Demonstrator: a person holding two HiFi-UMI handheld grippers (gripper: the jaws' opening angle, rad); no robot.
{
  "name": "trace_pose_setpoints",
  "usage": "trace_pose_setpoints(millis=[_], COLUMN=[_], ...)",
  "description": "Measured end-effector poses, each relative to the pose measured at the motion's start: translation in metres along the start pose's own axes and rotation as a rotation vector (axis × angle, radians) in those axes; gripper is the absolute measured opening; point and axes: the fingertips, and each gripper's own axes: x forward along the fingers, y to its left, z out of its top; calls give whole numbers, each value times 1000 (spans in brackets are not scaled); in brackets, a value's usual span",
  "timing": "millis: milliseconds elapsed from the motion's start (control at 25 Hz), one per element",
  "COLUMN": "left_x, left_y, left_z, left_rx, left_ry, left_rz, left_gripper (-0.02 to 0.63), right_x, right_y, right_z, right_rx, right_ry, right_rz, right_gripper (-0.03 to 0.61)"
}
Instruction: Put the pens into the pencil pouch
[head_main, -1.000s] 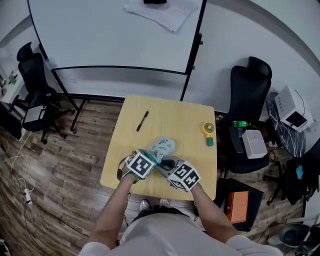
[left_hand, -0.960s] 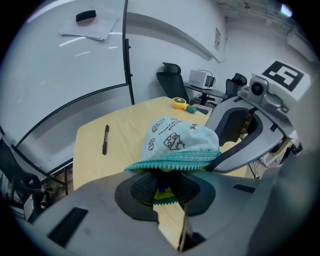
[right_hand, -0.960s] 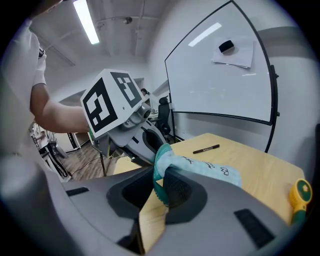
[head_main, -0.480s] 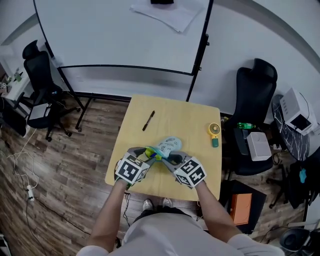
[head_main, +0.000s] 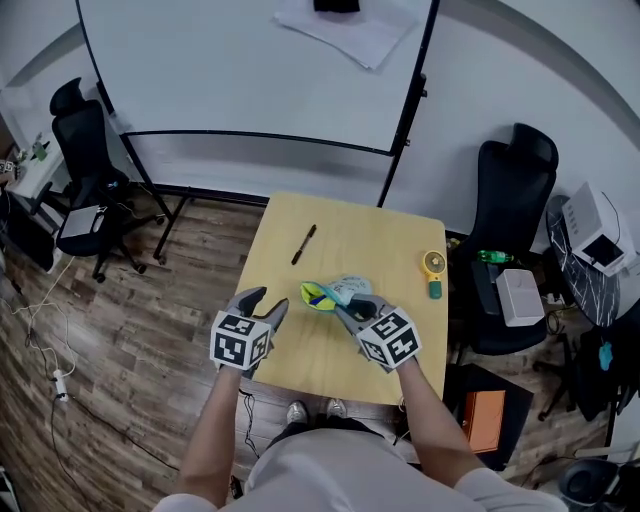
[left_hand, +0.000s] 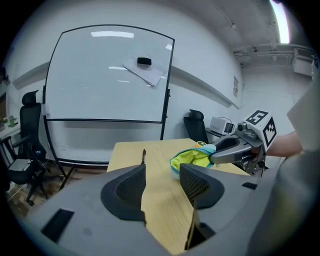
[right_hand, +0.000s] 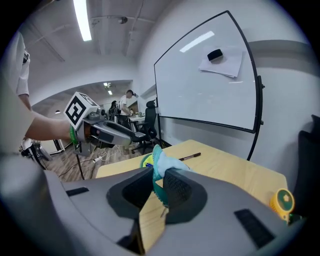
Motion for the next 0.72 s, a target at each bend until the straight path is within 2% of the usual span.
trace_pose_setpoints(millis=[480, 720], left_x=[88, 140], left_y=[36, 55], left_z=[-9, -17], left_rx=[-2, 5], left_ry=[67, 139], left_rz=[8, 27], left_gripper=[195, 190], right_x=[-1, 3], right_y=[-8, -18], right_z=[6, 9], right_rx=[2, 31], right_ry=[17, 5], right_rz=[-33, -33], right_gripper=[58, 58])
